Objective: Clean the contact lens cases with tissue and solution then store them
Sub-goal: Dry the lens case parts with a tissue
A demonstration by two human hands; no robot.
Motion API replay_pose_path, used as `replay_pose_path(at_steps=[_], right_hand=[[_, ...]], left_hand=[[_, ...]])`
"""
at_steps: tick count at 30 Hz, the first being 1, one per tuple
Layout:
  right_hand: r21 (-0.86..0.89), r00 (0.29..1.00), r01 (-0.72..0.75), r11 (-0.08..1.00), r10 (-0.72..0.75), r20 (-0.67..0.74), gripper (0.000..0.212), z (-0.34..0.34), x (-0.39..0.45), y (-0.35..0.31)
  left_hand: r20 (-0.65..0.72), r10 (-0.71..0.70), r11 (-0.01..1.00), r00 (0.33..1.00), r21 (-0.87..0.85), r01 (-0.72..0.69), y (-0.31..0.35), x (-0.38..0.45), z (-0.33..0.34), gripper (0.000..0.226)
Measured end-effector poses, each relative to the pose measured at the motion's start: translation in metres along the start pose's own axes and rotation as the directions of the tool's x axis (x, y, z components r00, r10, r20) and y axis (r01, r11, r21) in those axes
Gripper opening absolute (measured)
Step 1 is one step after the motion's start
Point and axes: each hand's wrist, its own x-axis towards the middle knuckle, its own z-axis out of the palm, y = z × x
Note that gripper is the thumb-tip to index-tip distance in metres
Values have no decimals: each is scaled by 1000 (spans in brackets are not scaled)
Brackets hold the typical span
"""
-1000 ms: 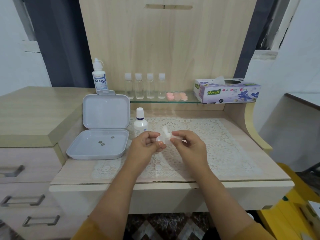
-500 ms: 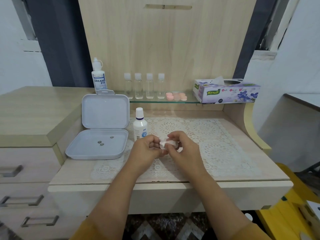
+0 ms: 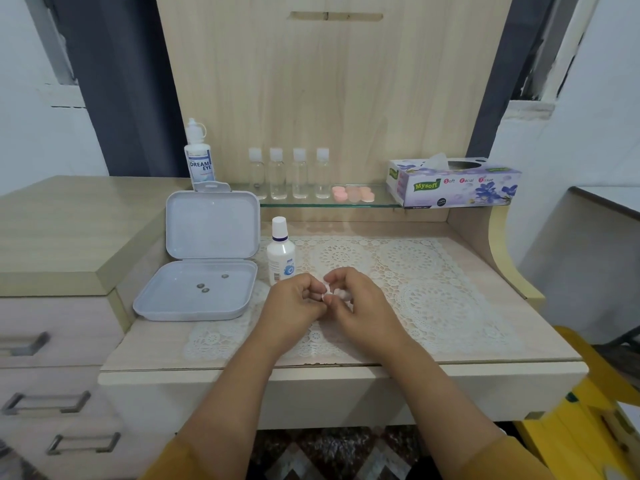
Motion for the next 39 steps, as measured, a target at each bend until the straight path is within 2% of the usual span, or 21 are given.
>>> replay_pose_path(at_steps=[2, 7, 10, 12, 15, 20, 25, 30, 34, 39], right_hand=[[16, 1000, -1, 1000, 1, 7, 21, 0, 0, 1], [153, 998, -54, 987, 57, -9, 20, -3, 0, 1], [325, 990, -91, 941, 122, -76, 24, -5, -1, 0], [394, 973, -79, 916, 157, -170, 27, -7, -1, 1], [432, 934, -49, 901, 195, -301, 25, -8, -1, 1], [411, 869, -42, 911, 236, -434, 28, -7, 1, 4], [453, 870, -95, 886, 295, -395, 35, -8, 1, 4], [464, 880, -155, 872, 335, -337, 29, -8, 2, 6], [486, 881, -150, 861, 339, -330, 18, -8, 2, 6], [378, 876, -126, 917, 282, -392, 6, -8, 3, 5]], left_hand=[[13, -3, 1000, 1000, -11, 3, -1, 0, 0, 16], [37, -9, 998, 999, -58, 11, -2, 1, 0, 20], [12, -2, 995, 1000, -99, 3, 1, -1, 0, 24], [-4, -3, 995, 1000, -95, 2, 2, -1, 0, 23], [-24, 23, 1000, 999, -11, -24, 2, 0, 1, 21], [-77, 144, 961, 987, 249, -121, 1, 1, 5, 24], [-68, 177, 912, 982, 386, -138, 1, 0, 6, 27], [-85, 161, 908, 983, 403, -114, 1, 0, 6, 28], [-178, 211, 935, 961, 324, -145, 3, -2, 5, 4], [-335, 99, 982, 937, 184, -38, 9, -7, 4, 23]])
